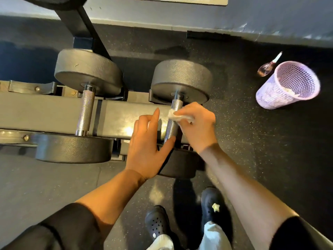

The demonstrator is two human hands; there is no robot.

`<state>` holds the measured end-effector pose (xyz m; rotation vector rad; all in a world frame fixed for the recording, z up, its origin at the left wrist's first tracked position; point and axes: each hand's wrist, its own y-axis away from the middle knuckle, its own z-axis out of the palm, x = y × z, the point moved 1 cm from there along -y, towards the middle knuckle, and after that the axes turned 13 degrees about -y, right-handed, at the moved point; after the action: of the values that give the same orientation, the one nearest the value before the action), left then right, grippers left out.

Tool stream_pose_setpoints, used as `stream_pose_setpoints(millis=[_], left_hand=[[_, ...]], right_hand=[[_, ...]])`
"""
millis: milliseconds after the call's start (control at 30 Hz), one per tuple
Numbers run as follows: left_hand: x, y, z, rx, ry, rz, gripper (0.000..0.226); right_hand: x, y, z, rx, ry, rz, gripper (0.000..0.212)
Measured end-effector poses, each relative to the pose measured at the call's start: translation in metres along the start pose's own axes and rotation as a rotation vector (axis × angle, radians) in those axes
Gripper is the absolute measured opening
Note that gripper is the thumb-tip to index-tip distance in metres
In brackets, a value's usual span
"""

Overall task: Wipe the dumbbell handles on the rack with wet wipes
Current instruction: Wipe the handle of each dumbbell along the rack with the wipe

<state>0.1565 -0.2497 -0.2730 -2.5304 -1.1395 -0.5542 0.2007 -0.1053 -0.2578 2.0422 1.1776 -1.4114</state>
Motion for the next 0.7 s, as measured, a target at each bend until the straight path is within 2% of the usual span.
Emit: stream_pose_setpoints(millis=[33, 100, 167, 233, 400, 467, 533, 567, 700], left_hand=[[0.000, 0.000, 0.000, 0.002, -0.001, -0.006, 0.077], [0.000, 0.000, 0.000, 0.005, 0.000, -0.009, 0.075], [0.001, 0.000, -0.001, 0.007, -0.002, -0.022, 0.074], [0.001, 0.000, -0.002, 0.009, -0.012, -0.044, 0.074], [0.000, 0.003, -0.001, 0.007, -0.016, -0.134, 0.079], [0.000, 0.003, -0.001, -0.013, -0.022, -0.152, 0.079], [-0.001, 0.003, -0.002, -0.035, -0.035, -0.161, 0.079], [-0.001, 0.002, -0.002, -0.039, -0.037, -0.164, 0.079], [-0.001, 0.003, -0.002, -0.035, 0.006, -0.164, 0.078]], right_hand=[[-0.002, -0.009, 0.003, 0.078, 0.027, -0.084, 0.022], [-0.002, -0.024, 0.012, 0.061, 0.101, -0.168, 0.024], [0.004, -0.027, 0.019, -0.132, 0.286, -0.257, 0.026], [0.008, -0.019, 0.021, -0.304, 0.398, -0.263, 0.032], [0.018, -0.002, 0.013, -0.369, 0.344, -0.163, 0.036], [0.021, 0.004, 0.004, -0.354, 0.311, -0.169, 0.029], [0.011, 0.009, -0.004, -0.471, 0.209, -0.120, 0.018], [0.008, 0.008, -0.006, -0.508, 0.207, -0.099, 0.020], [-0.005, 0.006, -0.011, -0.648, 0.204, -0.186, 0.017]])
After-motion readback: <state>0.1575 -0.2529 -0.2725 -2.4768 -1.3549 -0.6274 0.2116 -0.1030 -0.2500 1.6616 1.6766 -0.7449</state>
